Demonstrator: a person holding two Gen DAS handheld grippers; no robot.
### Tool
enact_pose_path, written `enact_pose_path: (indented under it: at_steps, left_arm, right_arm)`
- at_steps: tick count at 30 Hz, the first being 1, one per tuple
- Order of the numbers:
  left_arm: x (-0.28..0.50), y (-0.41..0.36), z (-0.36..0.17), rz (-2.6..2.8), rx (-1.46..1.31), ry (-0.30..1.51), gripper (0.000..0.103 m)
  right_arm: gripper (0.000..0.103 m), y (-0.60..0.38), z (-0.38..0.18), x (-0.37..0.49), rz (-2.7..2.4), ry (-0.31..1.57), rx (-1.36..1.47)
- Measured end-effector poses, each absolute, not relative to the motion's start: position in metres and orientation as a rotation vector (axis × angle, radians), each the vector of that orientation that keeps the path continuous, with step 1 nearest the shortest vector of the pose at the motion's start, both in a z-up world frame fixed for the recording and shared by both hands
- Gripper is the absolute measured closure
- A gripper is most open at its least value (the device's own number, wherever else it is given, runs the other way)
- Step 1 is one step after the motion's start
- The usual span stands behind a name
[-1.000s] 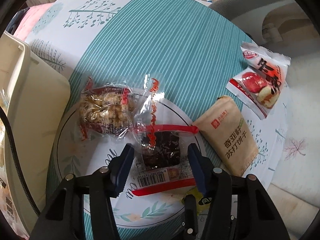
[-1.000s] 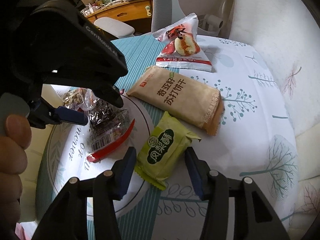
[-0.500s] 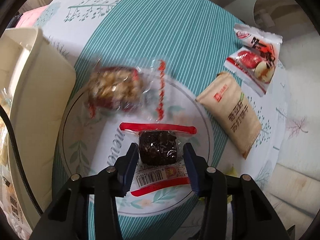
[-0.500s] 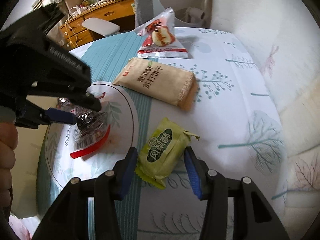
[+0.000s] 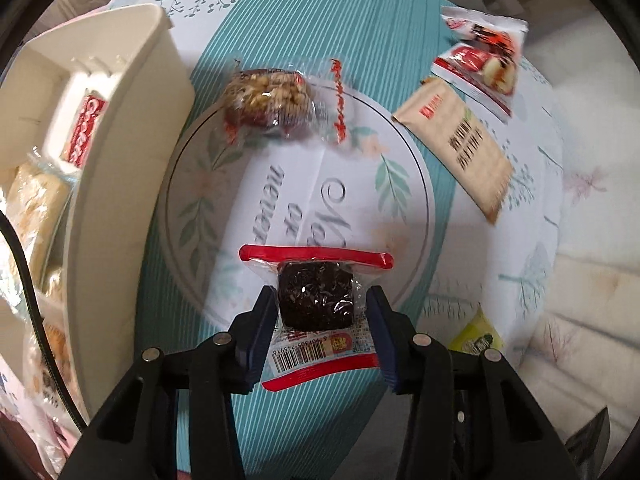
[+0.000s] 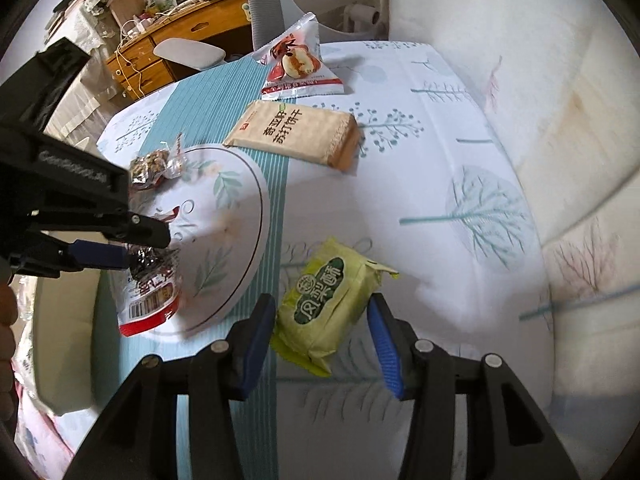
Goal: Organize snacks
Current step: 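Carry the dark packet and green packet toward the white tray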
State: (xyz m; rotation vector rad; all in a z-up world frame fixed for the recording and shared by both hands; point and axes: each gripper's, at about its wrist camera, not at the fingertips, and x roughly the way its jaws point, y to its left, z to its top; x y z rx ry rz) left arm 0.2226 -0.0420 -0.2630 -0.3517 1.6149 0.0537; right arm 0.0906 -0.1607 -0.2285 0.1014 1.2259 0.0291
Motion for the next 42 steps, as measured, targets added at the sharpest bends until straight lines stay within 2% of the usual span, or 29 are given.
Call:
enact_pose_path:
  at_steps: [11,23,42]
  left_arm:
    - [0.192,-0.024,-0.207,-0.035,-0.332,1.531,0.059]
    - [0.150,0.019,-0.138,-0.212,-0.284,1.281,0.059]
    - [0.090,0.120,-0.085,-0.393,-0.149,1.013,0.059]
  right_arm:
    - [0.055,-0.154,-0.203,0.060,0.029,1.246,0.155]
    - [0.055,-0.123,-0.173,0.036,0.084,1.206,0.180]
    - [0.055,-0.035,-0.138,0.005,0.046,1.117,0.278]
